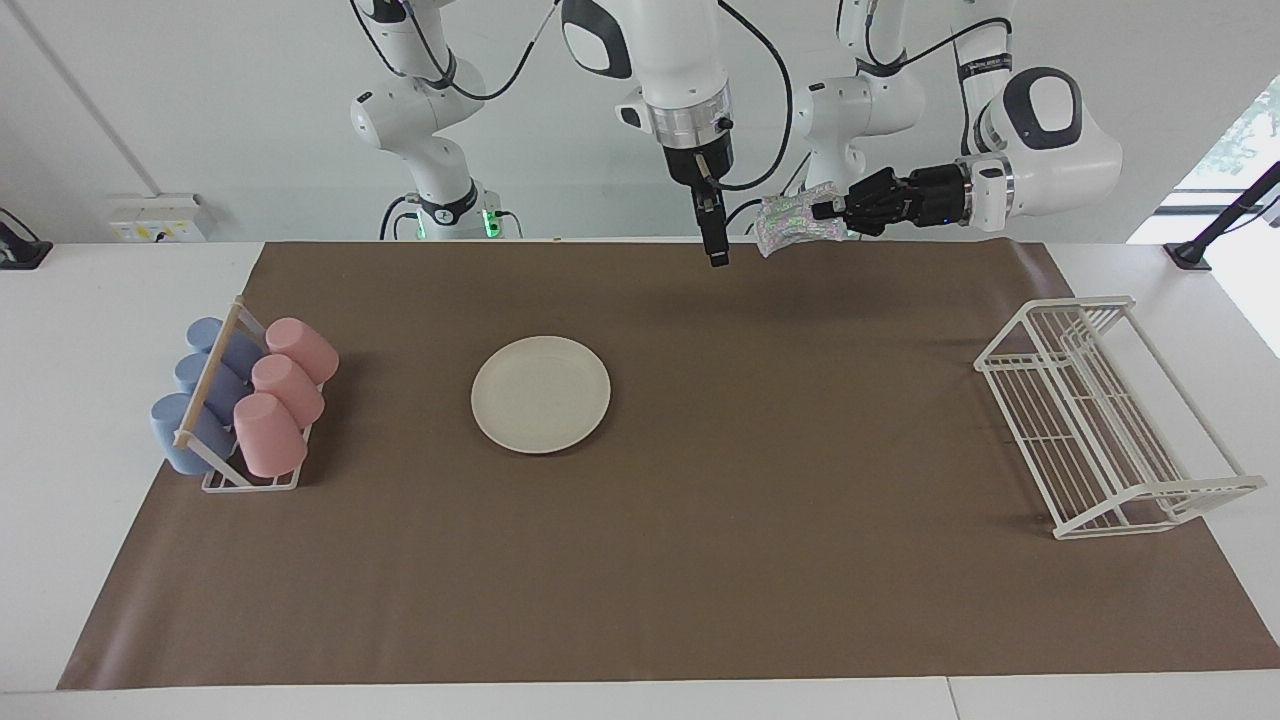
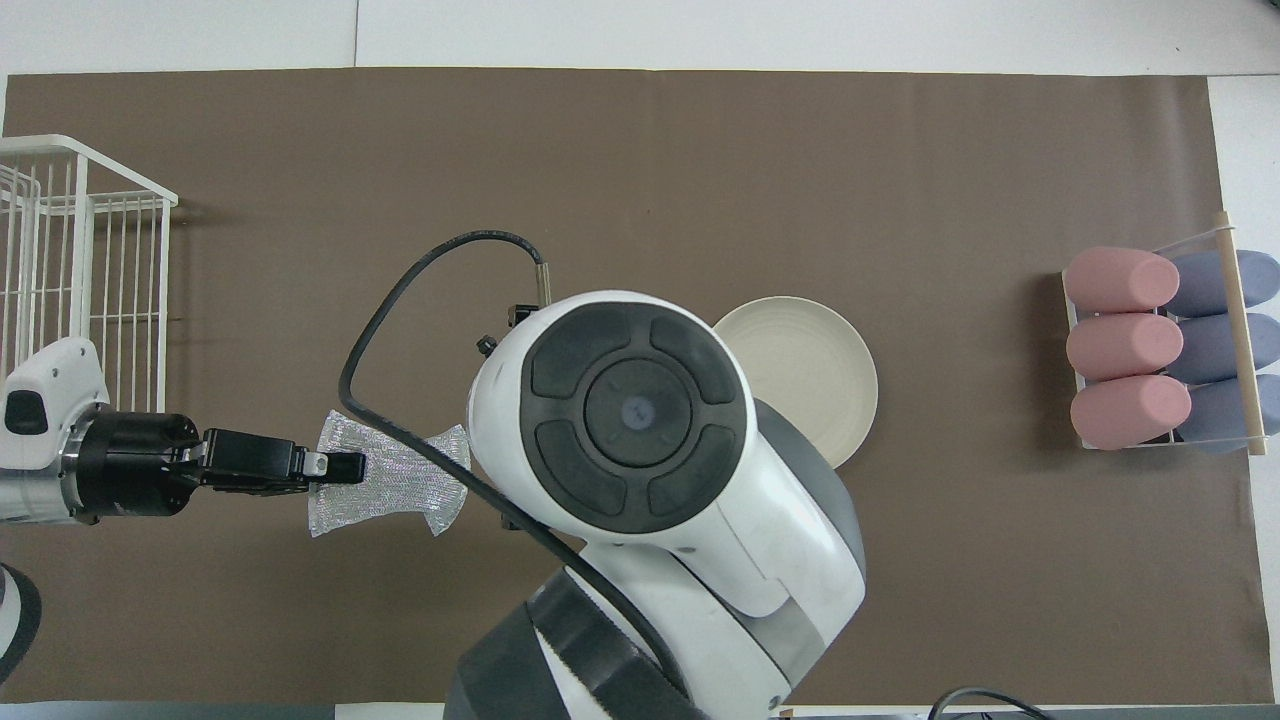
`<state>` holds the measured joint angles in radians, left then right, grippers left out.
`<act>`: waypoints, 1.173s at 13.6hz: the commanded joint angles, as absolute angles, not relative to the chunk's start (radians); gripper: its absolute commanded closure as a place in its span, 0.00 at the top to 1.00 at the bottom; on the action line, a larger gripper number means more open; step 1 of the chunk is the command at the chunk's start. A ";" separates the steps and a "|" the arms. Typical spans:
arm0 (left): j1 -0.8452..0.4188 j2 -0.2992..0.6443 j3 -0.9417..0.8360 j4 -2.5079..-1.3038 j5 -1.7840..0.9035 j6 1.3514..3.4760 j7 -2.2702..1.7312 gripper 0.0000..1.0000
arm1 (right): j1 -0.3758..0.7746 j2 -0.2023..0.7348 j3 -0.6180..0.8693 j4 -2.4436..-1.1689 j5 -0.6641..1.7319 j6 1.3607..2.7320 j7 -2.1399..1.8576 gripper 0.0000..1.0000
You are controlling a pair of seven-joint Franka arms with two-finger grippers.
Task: Wipe plate with sponge
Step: 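Hand the scrubber from the left gripper to the right gripper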
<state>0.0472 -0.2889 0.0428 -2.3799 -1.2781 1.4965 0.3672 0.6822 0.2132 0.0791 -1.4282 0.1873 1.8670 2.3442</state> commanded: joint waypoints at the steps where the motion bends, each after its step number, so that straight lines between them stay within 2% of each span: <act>1: -0.020 -0.281 0.054 -2.398 -1.307 1.525 0.434 0.00 | 0.692 0.140 0.083 -1.551 0.259 1.926 2.379 1.00; 4: -0.037 -0.270 0.052 -2.387 -1.331 1.536 0.434 0.00 | 0.736 0.108 0.084 -1.662 0.275 2.122 2.376 1.00; 15: -0.038 -0.264 0.051 -2.375 -1.335 1.531 0.433 0.00 | 0.749 0.080 0.086 -1.724 0.272 2.158 2.365 1.00; 16: -0.038 -0.264 0.051 -2.375 -1.335 1.529 0.433 0.00 | 0.761 0.080 0.086 -1.735 0.272 2.195 2.367 1.00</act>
<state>-0.0212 -0.2740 0.0426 -2.3851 -1.3187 1.5193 0.4204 0.7498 0.1098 0.0821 -1.6826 0.2563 2.1345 2.3657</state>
